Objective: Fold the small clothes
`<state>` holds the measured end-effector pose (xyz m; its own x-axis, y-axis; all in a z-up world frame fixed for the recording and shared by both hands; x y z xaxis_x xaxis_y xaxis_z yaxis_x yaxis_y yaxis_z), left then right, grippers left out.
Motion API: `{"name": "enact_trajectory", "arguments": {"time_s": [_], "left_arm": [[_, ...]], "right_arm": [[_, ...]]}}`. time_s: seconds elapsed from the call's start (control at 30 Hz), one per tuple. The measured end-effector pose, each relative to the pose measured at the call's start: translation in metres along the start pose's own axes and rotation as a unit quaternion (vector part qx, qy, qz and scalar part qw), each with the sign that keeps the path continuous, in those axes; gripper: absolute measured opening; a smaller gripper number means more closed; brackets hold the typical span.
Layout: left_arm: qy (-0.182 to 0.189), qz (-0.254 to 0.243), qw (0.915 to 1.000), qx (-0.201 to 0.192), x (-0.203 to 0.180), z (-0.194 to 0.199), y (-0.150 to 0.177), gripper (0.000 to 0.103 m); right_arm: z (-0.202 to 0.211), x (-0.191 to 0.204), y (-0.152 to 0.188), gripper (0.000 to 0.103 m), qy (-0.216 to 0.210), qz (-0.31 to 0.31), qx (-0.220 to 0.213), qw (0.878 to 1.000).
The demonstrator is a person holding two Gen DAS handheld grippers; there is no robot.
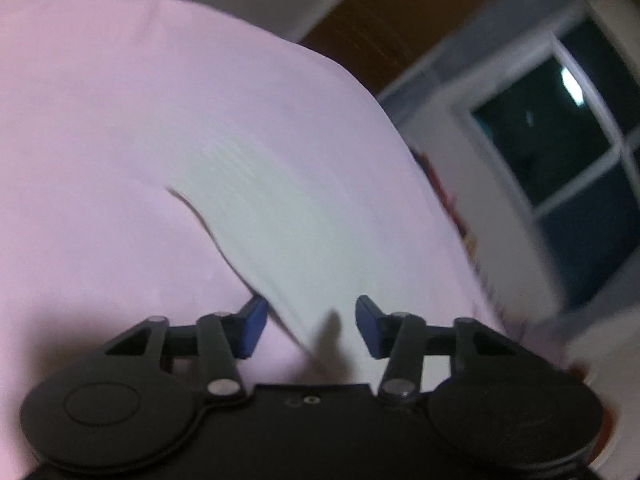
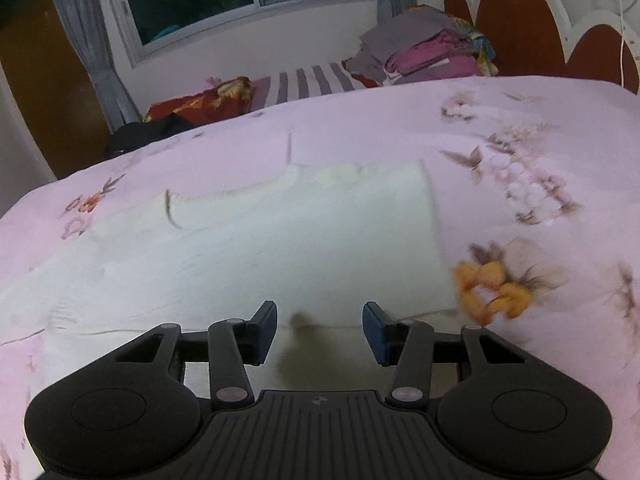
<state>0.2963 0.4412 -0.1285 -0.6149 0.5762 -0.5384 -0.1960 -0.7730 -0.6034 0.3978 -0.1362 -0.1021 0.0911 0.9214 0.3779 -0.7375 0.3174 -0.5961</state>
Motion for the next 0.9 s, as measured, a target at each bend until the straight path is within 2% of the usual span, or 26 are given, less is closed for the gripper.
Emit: {"name": "enact_trajectory", "arguments": {"time_s": [0.17,0.33,0.47,0.7,0.77,0.9], "left_arm": [[0.027,0.067,0.9973,-0.007,0.040,-0.013,-0.028,0.022],[0.041,0.081,0.9959,-0.002,0.052,-0.020,-0.031,0.008],[0.045,0.077,0.9960,0.001,0.056,-0.020,-0.034,0.004],[0.042,0.046,0.9980,-0.010,0.039,-0.028,-0.039,0.003],[0.046,0.043,0.9979,-0.014,0.036,-0.015,-0.033,0.004],[0.058,0.025,0.9979,-0.013,0.017,-0.015,-0.032,0.004]], "right_arm": [[-0.009,0.027,0.008,0.048,0.004,-0.009,0.004,1.000],[-0.012,0.045,0.015,0.048,0.006,-0.005,0.006,1.000],[-0.013,0.048,0.016,0.048,0.010,-0.011,0.009,1.000],[-0.008,0.039,0.012,0.048,0.017,-0.017,0.005,1.000],[-0.005,0.035,0.011,0.048,0.019,-0.019,0.002,1.000],[0.001,0.028,0.008,0.048,0.020,-0.015,-0.004,1.000]]}}
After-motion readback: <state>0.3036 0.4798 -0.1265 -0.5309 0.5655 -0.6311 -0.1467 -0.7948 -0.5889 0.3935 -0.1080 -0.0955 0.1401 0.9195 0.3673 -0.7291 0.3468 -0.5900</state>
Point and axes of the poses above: each gripper's, at about its wrist camera, not at the fingertips, and z roughly against the way its jaws point, x to its left, y to its underside, the point moved 1 cm from there along -z, roughly the way its jaws point, and after that the axes turned 13 degrees about -z, right-handed, at the moved point
